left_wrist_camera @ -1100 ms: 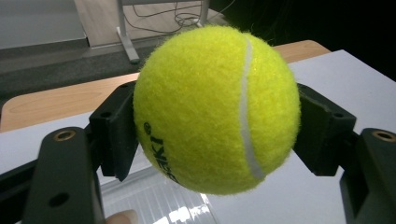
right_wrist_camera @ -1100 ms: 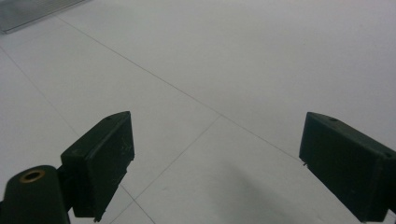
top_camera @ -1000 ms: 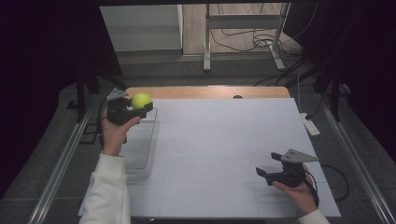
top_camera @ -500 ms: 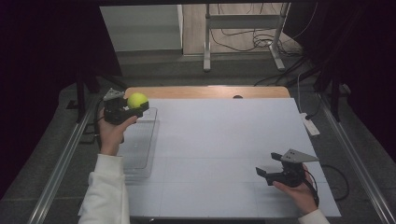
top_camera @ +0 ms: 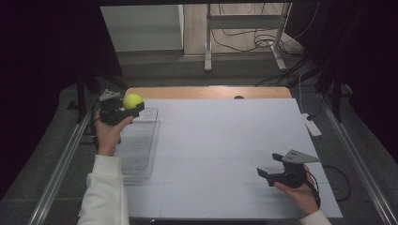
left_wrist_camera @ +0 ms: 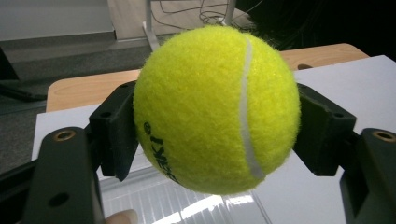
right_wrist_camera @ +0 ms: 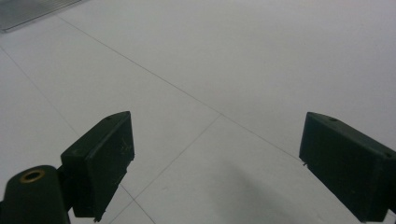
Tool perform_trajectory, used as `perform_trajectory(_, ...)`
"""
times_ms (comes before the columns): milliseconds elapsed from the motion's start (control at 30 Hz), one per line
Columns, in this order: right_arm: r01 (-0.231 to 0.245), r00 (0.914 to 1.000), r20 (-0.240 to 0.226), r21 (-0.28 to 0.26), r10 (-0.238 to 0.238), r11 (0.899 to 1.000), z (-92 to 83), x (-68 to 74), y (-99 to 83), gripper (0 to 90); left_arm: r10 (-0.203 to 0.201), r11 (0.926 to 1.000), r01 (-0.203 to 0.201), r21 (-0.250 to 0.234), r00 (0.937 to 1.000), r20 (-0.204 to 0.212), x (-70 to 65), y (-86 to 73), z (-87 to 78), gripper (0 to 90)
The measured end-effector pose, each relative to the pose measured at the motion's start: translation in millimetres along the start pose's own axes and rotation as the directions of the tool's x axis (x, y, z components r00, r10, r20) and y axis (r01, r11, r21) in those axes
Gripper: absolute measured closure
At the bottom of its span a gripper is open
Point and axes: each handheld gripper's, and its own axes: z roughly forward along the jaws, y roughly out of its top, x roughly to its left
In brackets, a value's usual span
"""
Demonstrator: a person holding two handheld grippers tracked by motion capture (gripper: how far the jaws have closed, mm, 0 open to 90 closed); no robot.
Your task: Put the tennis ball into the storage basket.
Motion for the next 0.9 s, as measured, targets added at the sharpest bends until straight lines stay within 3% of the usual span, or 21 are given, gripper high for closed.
perform_trajectory(467,-0.001,1.0,0.001,-0.002,0.001,1.0,-0.6,0.0,0.2,10.4,0.002,1.0,-0.002,0.003,0.9993,-0.037,4.2,-1.2,-1.1,26.9)
perform_trajectory(900,-0.001,1.0,0.001,-0.001,0.001,1.0,-0.2,-0.1,0.2,10.4,-0.025,0.9986,0.028,0.044,0.9976,-0.065,16.5,-8.8,7.5,26.9)
